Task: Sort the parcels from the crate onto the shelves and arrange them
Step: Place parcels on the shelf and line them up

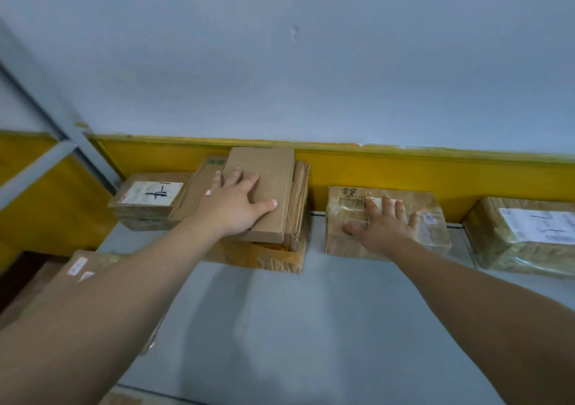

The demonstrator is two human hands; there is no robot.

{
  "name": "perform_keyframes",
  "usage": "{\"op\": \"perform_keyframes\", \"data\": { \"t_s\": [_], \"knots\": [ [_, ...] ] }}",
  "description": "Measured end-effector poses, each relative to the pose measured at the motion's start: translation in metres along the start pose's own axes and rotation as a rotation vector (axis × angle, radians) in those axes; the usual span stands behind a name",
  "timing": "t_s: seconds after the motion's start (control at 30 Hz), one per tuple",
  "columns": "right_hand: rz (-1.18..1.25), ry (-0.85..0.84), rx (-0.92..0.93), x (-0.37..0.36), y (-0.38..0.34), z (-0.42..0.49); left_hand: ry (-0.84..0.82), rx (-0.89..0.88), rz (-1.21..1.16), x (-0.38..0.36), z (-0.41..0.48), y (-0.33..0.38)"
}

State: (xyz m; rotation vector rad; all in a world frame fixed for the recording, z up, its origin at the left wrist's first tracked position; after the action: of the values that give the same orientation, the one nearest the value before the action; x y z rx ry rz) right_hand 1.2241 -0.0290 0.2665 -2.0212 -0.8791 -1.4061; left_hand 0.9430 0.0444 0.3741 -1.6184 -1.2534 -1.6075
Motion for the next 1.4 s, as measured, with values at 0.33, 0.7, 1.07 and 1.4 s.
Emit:
{"op": "perform_keyframes", "data": {
  "t_s": [0.33,0.7,1.07,1.4],
  "knots": [
    [0.65,-0.212,0.277,0.042,-0.08,-0.069,0.129,0.145,-0.297,-0.01,-0.03,-0.017],
    [1.052,-0.259,0.314,0.038,-0.088,-0.135,0.495,0.113,-0.837,-0.017,-0.102,0.004],
    [1.171,-0.18,0.33,0.049,-0.082,-0.204,0.422,-0.009,-0.889,0.0,-0.175,-0.027],
    [1.342,-0.597,0.117,0.008,-0.072,-0.303,0.295,-0.076,-0.83,-0.002,-0.248,-0.077]
  ]
}}
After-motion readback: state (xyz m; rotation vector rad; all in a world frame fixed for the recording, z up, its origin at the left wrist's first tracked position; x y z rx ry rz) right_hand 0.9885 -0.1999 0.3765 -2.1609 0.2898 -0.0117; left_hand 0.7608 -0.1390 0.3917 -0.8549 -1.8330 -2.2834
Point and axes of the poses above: each hand's wrist, its own z-axis towards the middle knuckle, its own x-axis out of the back of the hand, y = z × x, the point moved 6 cm from there along z, towards the middle knuckle, and after that the axes turned 13 degrees about -x, right-handed, at the moved point
